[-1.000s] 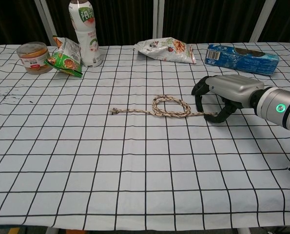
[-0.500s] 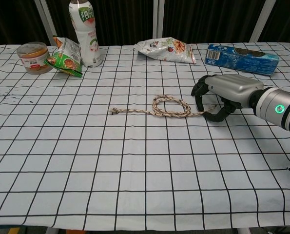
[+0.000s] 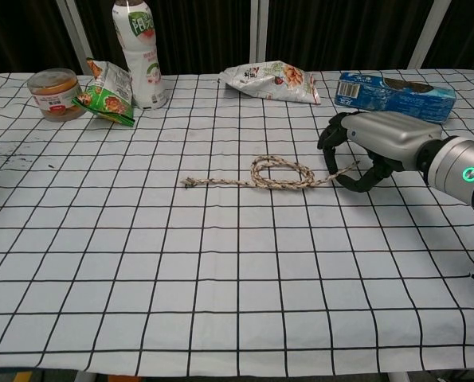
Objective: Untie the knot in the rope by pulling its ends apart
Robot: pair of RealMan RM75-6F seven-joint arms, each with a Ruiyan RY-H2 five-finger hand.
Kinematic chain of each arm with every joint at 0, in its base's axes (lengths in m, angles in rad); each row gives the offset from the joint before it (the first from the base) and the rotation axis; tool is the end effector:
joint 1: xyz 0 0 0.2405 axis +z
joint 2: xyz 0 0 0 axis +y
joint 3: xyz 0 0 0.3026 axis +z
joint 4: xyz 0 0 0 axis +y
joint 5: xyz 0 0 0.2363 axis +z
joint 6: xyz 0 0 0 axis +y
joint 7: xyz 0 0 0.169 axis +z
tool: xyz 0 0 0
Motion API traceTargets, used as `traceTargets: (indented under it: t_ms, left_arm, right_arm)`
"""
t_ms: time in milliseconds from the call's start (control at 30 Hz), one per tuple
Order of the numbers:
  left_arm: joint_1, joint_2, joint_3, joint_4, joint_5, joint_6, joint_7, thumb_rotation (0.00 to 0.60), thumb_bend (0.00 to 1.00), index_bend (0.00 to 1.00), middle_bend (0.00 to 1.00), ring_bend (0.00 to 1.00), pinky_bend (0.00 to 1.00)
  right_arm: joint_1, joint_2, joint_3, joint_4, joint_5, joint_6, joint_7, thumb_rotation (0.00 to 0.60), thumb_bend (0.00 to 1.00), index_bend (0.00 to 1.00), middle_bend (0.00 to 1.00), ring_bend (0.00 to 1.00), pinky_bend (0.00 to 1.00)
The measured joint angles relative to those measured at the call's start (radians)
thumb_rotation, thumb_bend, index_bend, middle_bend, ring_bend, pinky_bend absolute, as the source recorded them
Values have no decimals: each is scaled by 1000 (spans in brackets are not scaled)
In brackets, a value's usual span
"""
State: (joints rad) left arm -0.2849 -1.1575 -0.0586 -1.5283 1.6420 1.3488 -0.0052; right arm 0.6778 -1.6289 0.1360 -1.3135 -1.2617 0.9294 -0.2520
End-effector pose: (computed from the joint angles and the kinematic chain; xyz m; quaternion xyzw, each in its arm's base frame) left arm -0.3168 0.2805 0.1205 -0.7007 -0.3113 -0.4093 0.4946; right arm -0.2127 -0.3903 -0.0793 0.7625 -0.3656 0.3481 0.4047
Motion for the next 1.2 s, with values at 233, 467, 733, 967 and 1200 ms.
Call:
traceTargets:
  t_ms: [233, 467, 733, 967, 1200]
  left_arm:
    - [-136, -29, -12, -17, 31, -147, -81, 600, 31, 256, 114, 0, 0]
    - [-248, -109, -26, -14, 9, -277, -109, 600, 30, 263, 114, 0, 0]
    - [-311, -218, -43, 17, -65, -364, -116, 600, 51, 348, 114, 0, 0]
    - [-422, -372, -104, 87, -179, -486, -59, 600, 135, 399, 124, 0, 0]
    - [-506, -509, -146, 153, -286, -538, 91, 600, 157, 447, 145, 0, 0]
  right_arm:
    - [-12, 40, 9, -62, -1, 28, 8, 600, 558, 704, 214, 0, 0]
    - [-32, 78, 12, -106, -5, 61, 24, 600, 563, 708, 215, 0, 0]
    - [-40, 92, 22, -120, -6, 77, 52, 600, 565, 710, 214, 0, 0]
    - [-42, 77, 26, -106, 1, 85, 58, 600, 574, 709, 213, 0, 0]
    - [-40, 66, 28, -96, 1, 85, 67, 600, 575, 709, 213, 0, 0]
